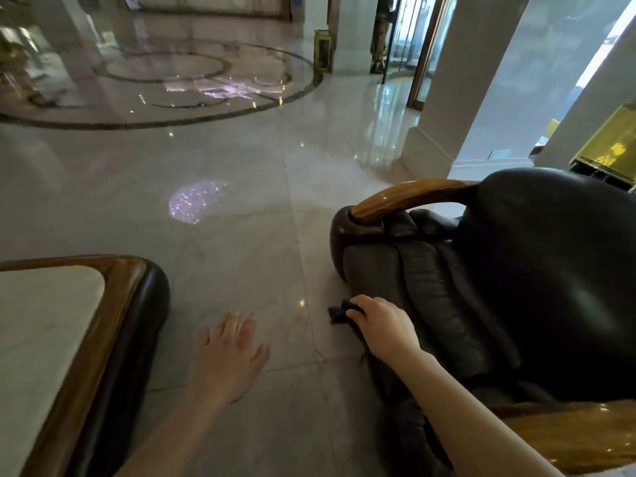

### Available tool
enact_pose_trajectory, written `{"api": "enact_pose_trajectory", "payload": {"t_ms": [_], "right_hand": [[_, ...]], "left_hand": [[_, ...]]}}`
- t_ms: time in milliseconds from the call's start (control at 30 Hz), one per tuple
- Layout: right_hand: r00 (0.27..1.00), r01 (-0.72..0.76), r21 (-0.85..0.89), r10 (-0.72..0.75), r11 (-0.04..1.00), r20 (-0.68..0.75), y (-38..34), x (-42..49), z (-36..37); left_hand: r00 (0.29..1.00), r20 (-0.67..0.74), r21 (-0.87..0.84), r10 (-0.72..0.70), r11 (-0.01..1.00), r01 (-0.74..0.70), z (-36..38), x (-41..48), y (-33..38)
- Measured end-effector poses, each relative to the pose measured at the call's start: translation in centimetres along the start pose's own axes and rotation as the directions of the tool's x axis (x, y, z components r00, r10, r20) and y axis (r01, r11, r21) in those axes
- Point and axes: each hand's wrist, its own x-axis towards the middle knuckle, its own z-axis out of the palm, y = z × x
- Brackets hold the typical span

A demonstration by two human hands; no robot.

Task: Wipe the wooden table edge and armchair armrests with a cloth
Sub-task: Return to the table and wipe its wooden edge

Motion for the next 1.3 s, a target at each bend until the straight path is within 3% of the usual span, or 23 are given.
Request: {"api": "enact_pose_trajectory", "payload": {"t_ms": [533,833,1067,1300], "right_hand": [[0.984,0.166,-0.027,-0.164,0.986,0.069,-17.5,4.3,5.2],[0.957,0.272,-0.002,-0.27,0.962,0.108,-25.7,6.7,8.7],[0.905,0.396,-0.01,-0.389,0.918,0.172,-30.9,12.4,11.7],[0.801,0.552,0.054,-0.547,0.832,0.243,-36.7,19.9,14.9]], "left_hand": [[0.985,-0.021,-0.079,-0.171,0.982,0.169,-0.5,-4.3,-19.4],[0.959,-0.034,-0.092,-0.283,0.956,0.279,-1.0,-5.4,-26.4],[0.906,-0.01,-0.122,-0.423,0.9,0.419,-0.4,-4.0,-30.3],[0.809,0.03,-0.109,-0.587,0.803,0.586,0.0,-1.4,-33.6]]}}
